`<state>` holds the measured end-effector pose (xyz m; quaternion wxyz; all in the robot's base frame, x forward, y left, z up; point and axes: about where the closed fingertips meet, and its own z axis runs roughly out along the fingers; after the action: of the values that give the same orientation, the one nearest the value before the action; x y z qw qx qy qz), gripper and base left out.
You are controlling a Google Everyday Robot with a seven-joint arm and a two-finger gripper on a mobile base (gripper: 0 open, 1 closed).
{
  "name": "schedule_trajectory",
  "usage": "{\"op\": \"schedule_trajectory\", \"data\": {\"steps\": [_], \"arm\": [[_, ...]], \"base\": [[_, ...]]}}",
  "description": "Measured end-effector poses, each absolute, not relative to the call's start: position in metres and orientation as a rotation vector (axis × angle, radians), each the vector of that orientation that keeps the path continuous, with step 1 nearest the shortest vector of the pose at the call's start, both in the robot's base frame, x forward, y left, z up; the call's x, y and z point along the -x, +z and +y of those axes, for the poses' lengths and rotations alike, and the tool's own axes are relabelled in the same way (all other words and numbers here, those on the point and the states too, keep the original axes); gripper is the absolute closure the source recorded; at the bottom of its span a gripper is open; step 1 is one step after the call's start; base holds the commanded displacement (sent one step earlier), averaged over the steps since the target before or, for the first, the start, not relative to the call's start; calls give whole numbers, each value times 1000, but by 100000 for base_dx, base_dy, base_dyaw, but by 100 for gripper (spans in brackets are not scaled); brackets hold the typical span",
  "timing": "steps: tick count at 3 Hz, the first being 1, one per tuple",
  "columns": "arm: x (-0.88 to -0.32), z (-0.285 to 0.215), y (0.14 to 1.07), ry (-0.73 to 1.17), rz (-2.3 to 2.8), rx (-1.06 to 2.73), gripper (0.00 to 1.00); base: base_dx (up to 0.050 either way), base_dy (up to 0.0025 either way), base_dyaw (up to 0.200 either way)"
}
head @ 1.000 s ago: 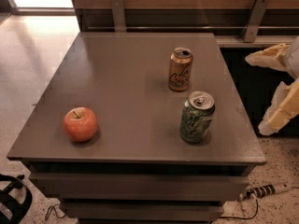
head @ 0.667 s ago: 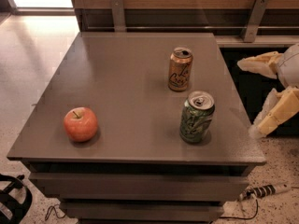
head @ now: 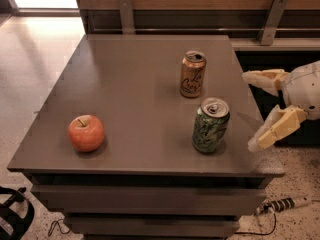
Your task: Pick green can
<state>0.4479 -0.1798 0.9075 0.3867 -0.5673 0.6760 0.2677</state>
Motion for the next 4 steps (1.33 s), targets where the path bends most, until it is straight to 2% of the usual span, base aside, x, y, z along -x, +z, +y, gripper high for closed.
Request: {"op": "schedule_trajectory", "data": {"steps": [4], "arm": [[-442, -158, 877, 823, 1573, 1264, 0]], "base": [[0, 0, 0]]}}
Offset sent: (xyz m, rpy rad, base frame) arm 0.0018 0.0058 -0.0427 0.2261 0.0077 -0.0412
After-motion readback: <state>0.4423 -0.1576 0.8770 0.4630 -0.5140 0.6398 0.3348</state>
